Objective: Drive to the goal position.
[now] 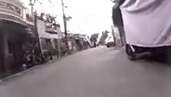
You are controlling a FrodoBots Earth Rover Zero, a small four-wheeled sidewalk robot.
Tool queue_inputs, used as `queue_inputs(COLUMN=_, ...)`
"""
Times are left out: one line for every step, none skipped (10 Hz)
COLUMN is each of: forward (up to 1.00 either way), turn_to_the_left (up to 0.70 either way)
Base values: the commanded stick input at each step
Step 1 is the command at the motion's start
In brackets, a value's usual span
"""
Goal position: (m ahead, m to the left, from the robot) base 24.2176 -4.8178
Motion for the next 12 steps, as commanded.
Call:
queue_inputs(forward=0.70, turn_to_the_left=0.00)
queue_inputs(forward=0.70, turn_to_the_left=0.00)
queue_inputs(forward=0.70, turn_to_the_left=0.00)
queue_inputs(forward=0.70, turn_to_the_left=0.00)
queue_inputs(forward=0.70, turn_to_the_left=0.00)
queue_inputs(forward=0.70, turn_to_the_left=0.00)
queue_inputs(forward=0.70, turn_to_the_left=0.00)
queue_inputs(forward=0.70, turn_to_the_left=0.00)
queue_inputs(forward=0.70, turn_to_the_left=0.00)
queue_inputs(forward=0.70, turn_to_the_left=0.00)
queue_inputs(forward=0.70, turn_to_the_left=0.00)
queue_inputs(forward=0.70, turn_to_the_left=0.00)
